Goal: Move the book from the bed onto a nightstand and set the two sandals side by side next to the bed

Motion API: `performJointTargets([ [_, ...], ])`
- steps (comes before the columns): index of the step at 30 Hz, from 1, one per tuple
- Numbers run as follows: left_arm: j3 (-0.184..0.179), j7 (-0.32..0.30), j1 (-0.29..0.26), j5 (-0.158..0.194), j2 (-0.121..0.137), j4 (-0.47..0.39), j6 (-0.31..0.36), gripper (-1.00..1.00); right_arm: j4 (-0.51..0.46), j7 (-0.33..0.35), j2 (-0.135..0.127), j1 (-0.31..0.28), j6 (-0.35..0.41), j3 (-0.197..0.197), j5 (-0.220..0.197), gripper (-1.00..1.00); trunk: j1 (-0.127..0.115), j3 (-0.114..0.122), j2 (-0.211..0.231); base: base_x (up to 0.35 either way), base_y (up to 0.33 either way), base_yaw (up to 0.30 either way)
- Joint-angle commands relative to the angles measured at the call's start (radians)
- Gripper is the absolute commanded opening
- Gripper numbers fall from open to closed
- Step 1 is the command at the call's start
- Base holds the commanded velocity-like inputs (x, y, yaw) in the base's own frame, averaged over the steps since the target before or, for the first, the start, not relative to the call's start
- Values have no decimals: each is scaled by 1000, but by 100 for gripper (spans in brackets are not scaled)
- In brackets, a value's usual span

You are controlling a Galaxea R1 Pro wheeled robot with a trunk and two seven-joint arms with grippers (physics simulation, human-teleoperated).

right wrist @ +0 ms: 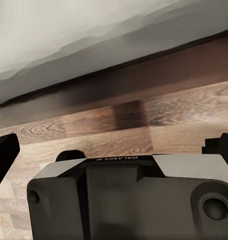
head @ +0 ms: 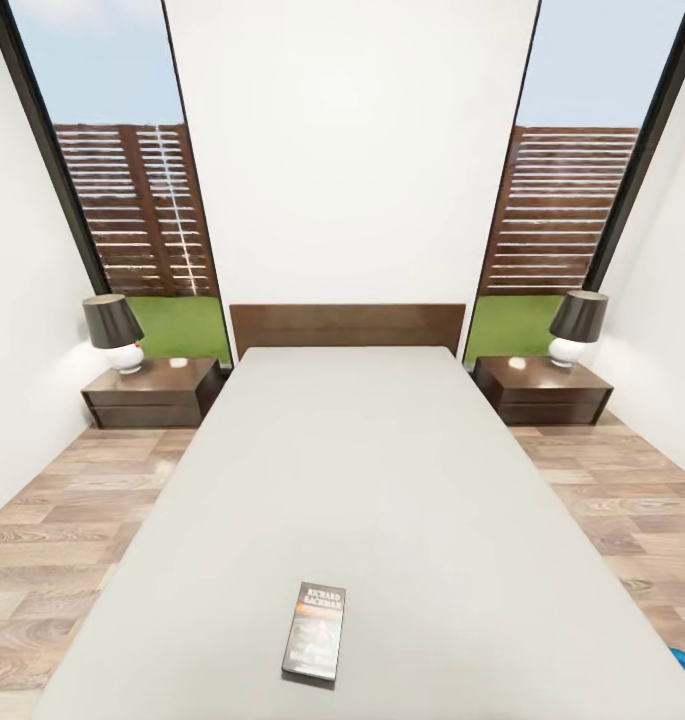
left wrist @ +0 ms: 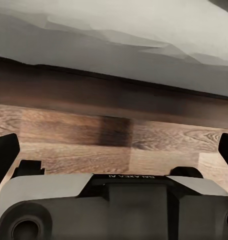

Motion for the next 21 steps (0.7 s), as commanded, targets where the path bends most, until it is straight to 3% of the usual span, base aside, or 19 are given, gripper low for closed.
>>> performJointTargets([
  [1,5,-6,-1,4,0,2,-1,100,3,4,0,-1,1,-5,-4,100,0,-1,-1,24,0,0],
  [10,5,-15,0,3,2,1,-2,100,3,4,-1,-1,2,-5,-5,100,0,-1,-1,3,0,0],
  [13,5,-60,0,2,22,0,-3,100,3,4,-1,-1,2,-5,-4,100,0,-1,-1,0,0,0],
  [21,9,-370,-4,1,111,-3,4,100,3,4,-1,-1,2,-5,-3,100,0,-1,-1,0,0,0],
])
